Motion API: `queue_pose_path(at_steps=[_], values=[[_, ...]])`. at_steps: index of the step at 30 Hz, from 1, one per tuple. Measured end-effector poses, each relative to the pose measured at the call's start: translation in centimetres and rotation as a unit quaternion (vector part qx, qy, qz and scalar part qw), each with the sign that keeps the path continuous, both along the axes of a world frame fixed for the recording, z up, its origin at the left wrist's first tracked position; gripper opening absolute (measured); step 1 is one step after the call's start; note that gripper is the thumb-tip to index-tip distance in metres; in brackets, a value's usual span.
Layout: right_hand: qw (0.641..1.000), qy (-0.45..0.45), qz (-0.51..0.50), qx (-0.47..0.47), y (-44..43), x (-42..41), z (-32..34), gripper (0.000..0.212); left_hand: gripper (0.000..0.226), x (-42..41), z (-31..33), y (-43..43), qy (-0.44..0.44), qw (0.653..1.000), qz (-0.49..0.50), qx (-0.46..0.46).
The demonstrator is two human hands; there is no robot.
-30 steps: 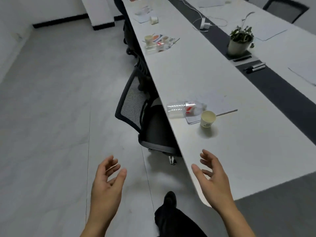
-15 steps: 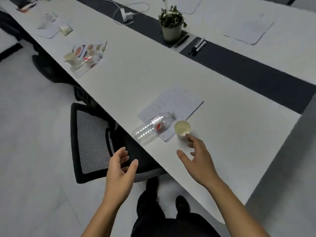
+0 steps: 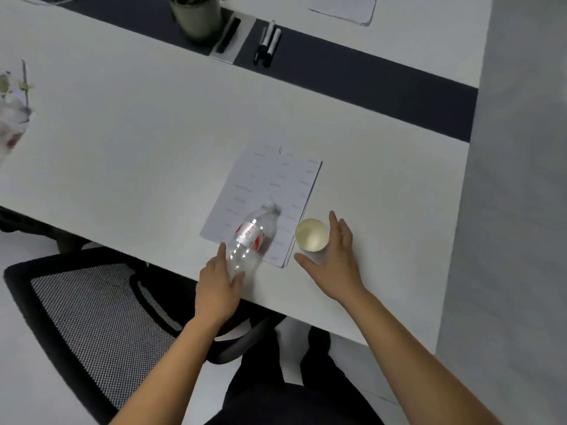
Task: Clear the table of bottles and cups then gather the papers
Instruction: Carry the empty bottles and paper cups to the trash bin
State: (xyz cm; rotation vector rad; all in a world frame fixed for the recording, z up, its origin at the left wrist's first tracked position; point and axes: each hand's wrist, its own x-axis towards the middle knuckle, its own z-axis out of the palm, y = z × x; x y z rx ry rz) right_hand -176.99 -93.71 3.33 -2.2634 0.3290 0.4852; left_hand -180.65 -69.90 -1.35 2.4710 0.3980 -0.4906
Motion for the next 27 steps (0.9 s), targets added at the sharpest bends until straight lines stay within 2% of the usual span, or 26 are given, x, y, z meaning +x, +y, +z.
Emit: queue_pose_path(at_steps=[2, 5, 11, 17, 22, 27], values=[[0.999, -0.006, -0.033, -0.021, 1.2, 0.6, -1.2, 0.111, 0.074, -0.4, 0.3, 0.7, -0.007, 0.998, 0.029, -0.052], [0.996, -0.028, -0.065, -0.049, 1.8, 1.0, -1.9, 0.095, 0.077, -1.2, 1.9, 1.6, -0.024, 0.991, 0.079, -0.104], [0.984, -0.058, -0.168, -0.020, 0.4, -0.3, 2.9, 0.087, 0.077, -1.0, 7.5, 2.0, -0.100, 0.968, 0.120, -0.198], [0.944, -0.143, -0.298, 0.002, -3.1, -6.1, 8.3, 0.085, 0.073, 1.9, 12.4, -2.8, -0.134, 0.942, 0.029, -0.307], [0.874, -0.179, -0.451, -0.034, -6.6, -15.6, 10.3, 0.077, 0.073, 2.9, 13.4, -10.1, -0.103, 0.920, -0.120, -0.360], [0.781, -0.216, -0.581, -0.080, -9.8, -25.8, 12.6, 0.075, 0.072, 0.0, 15.9, -18.9, -0.072, 0.878, -0.234, -0.411]])
